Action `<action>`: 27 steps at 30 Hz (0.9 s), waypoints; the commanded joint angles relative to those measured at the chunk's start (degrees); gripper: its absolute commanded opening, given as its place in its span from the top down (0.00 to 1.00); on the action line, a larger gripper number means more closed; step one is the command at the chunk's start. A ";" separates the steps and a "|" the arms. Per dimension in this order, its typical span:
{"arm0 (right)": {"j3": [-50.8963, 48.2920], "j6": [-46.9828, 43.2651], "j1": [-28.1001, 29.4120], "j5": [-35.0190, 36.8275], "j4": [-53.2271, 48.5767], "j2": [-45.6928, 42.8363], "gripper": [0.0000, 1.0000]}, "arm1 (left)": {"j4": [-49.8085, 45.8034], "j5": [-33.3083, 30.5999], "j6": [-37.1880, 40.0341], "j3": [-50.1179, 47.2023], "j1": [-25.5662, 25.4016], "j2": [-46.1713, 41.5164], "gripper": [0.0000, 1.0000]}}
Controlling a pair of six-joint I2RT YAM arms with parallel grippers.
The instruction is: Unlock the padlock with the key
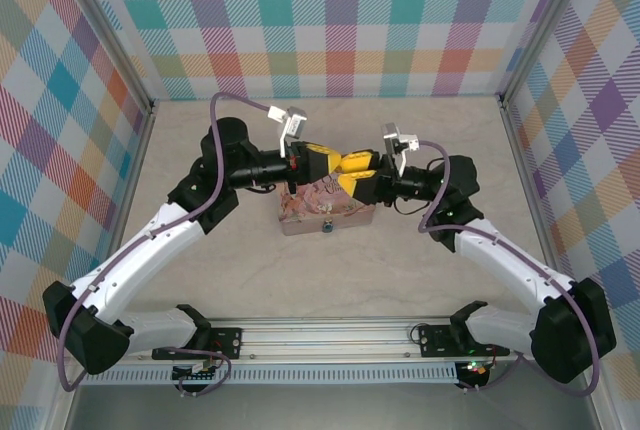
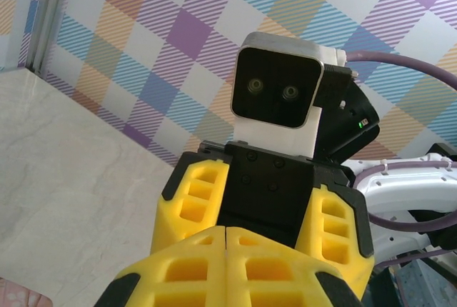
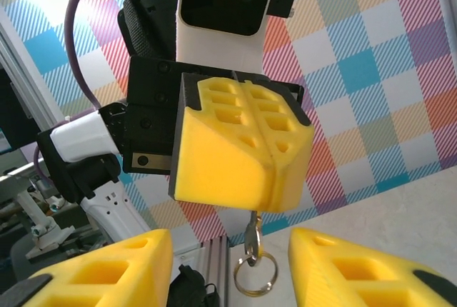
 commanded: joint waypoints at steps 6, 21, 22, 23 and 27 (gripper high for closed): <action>1.42 0.09 0.59 -0.98 2.20 0.39 0.68 | 0.08 -0.62 1.42 1.72 -1.11 0.09 1.00; 0.07 -0.29 0.63 1.57 0.35 -0.99 0.93 | 0.62 -2.17 1.67 0.88 -1.11 -0.79 1.00; 0.01 -0.50 0.62 1.63 -0.30 -1.16 0.95 | 0.67 -2.30 1.82 0.81 -1.11 -0.91 1.00; 0.09 -0.84 0.64 1.79 -1.06 -1.30 0.95 | 0.61 -2.54 1.84 0.79 -1.11 -1.03 1.00; -0.34 -2.78 0.63 2.82 -5.60 -2.42 0.97 | 0.50 -5.07 2.24 0.23 -1.11 -2.44 1.00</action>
